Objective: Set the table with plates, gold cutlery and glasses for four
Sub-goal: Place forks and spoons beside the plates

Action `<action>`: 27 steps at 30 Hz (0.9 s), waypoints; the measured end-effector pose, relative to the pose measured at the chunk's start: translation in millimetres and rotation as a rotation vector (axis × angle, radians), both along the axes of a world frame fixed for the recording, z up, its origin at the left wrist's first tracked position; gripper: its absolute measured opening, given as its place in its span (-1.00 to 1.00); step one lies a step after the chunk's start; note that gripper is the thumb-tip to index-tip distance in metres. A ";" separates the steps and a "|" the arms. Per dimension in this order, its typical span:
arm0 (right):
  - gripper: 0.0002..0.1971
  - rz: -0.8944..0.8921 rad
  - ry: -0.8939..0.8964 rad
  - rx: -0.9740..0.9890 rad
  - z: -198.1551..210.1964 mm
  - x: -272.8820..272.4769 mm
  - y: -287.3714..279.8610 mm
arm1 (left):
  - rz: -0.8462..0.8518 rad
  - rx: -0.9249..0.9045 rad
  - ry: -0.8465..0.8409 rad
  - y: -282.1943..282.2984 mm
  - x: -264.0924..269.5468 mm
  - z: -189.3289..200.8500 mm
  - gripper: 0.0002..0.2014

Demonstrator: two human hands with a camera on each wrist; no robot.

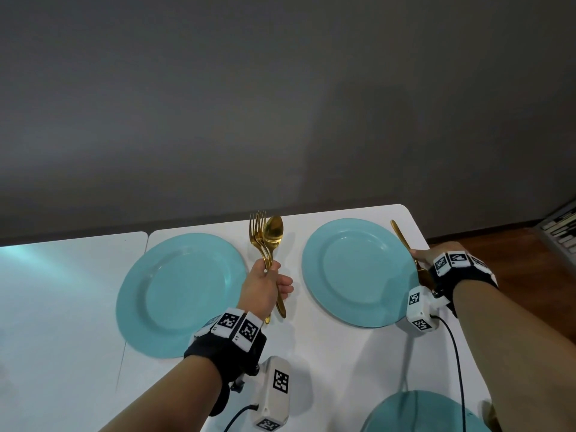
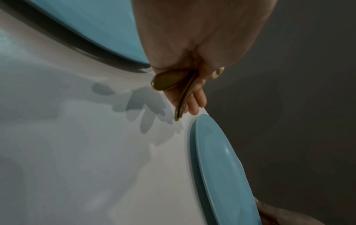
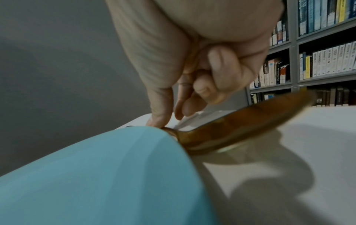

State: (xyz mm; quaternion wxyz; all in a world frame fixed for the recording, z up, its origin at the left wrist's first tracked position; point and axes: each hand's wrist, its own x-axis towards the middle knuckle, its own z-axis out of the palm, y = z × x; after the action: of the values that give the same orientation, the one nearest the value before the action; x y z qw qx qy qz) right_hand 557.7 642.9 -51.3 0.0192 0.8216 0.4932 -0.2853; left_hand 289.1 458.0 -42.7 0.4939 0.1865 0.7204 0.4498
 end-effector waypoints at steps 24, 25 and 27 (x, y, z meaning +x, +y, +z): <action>-0.75 1.610 -0.033 0.342 70.0 -196.1 -122.5 | -0.171 0.015 0.062 -27.6 -10.4 15.9 -0.60; -0.75 1.641 -0.051 0.348 71.6 -196.5 -122.8 | -0.166 0.013 0.049 -28.1 -9.7 16.2 -0.58; -0.75 1.692 -0.074 0.342 74.8 -197.4 -122.9 | -0.149 0.013 0.037 -29.3 -7.8 17.8 -0.60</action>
State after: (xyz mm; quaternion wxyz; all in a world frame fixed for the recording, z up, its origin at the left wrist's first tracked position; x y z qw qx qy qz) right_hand 360.2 520.1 23.5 0.1176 0.1785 0.9744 -0.0699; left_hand 281.3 428.7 -24.8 0.5115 0.2507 0.7106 0.4129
